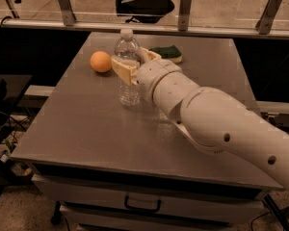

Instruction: Place water bottle upright

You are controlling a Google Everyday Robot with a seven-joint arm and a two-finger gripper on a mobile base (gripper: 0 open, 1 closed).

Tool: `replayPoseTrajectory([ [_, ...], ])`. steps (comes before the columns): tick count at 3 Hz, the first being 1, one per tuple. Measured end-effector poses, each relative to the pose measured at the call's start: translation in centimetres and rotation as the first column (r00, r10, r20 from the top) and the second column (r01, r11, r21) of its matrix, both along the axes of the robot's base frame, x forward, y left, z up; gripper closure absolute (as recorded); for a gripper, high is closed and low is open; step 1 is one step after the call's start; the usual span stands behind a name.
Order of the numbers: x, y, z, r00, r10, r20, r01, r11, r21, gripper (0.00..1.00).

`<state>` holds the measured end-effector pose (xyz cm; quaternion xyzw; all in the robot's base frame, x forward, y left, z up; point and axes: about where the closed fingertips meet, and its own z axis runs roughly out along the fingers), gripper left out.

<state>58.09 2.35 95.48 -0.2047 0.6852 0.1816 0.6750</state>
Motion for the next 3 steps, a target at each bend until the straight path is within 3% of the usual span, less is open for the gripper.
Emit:
replayPoseTrajectory([
  [1, -0.05, 0.26, -0.29, 1.0, -0.003, -0.006, 0.003, 1.0, 0.004, 0.08],
  [2, -0.22, 0.25, -0.61, 0.9999, -0.001, -0.015, 0.002, 1.0, 0.001, 0.0],
  [3, -0.28, 0.0, -0.92, 0.9996, 0.003, -0.029, -0.004, 1.0, -0.004, 0.0],
])
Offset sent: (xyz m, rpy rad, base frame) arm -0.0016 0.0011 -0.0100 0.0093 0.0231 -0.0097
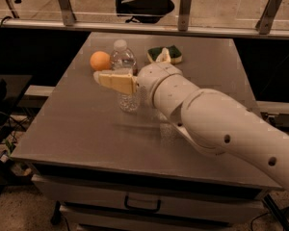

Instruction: Place water bottle upright

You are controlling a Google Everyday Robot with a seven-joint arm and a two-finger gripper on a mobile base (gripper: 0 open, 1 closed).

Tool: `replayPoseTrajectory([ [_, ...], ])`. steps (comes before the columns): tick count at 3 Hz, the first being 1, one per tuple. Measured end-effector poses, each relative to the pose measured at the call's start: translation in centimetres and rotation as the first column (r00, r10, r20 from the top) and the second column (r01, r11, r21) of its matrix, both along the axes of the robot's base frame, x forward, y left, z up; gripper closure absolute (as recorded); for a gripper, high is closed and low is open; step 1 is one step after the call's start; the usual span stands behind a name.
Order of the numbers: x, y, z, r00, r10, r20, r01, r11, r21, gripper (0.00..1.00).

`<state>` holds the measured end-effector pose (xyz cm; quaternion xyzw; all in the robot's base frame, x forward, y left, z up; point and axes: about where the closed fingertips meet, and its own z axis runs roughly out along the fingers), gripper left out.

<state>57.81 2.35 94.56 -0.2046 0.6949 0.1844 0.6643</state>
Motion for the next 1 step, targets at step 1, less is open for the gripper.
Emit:
replayPoseTrajectory([
  [1, 0.0, 0.01, 0.0, 1.0, 0.0, 0.0, 0.0, 1.0, 0.0, 0.0],
])
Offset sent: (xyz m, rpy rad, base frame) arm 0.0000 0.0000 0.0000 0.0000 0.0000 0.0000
